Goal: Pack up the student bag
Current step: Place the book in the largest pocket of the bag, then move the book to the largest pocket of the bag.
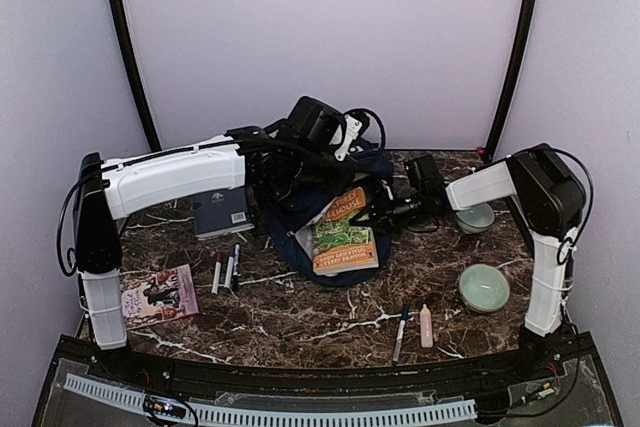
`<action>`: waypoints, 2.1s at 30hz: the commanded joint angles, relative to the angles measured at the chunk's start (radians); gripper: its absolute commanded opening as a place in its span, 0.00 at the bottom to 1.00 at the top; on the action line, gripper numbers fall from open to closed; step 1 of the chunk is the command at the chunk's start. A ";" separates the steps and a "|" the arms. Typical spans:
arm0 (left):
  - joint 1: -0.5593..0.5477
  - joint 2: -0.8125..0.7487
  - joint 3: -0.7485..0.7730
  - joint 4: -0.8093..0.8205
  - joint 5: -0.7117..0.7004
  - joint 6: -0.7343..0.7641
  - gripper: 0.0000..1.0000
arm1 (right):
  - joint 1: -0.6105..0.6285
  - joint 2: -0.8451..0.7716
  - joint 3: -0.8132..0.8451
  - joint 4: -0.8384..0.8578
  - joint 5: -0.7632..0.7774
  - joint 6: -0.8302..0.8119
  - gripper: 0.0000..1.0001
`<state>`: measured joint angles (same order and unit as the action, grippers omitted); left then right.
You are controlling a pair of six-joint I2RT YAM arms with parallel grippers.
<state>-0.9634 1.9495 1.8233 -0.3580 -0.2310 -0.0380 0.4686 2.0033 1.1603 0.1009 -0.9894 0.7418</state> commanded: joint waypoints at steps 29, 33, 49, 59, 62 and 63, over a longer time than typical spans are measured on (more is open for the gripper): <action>-0.015 -0.126 -0.125 0.128 -0.016 -0.086 0.00 | 0.030 -0.039 0.110 -0.087 0.380 -0.086 0.62; -0.014 -0.135 -0.135 0.131 -0.032 -0.092 0.00 | 0.030 -0.097 0.064 -0.116 0.368 -0.134 0.69; -0.012 -0.124 -0.144 0.144 -0.046 -0.098 0.00 | 0.092 -0.328 -0.113 -0.365 0.453 -0.519 0.53; 0.002 -0.125 -0.145 0.133 -0.015 -0.141 0.00 | 0.231 -0.390 -0.128 -0.464 0.525 -0.797 0.20; 0.002 -0.130 -0.148 0.133 -0.009 -0.142 0.00 | 0.271 -0.388 -0.118 -0.471 0.605 -0.887 0.18; 0.003 -0.130 -0.148 0.132 -0.005 -0.143 0.00 | 0.281 -0.384 -0.110 -0.468 0.637 -0.906 0.19</action>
<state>-0.9722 1.8977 1.6783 -0.2676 -0.2321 -0.1524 0.7105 1.6352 1.0267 -0.3504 -0.4690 -0.0067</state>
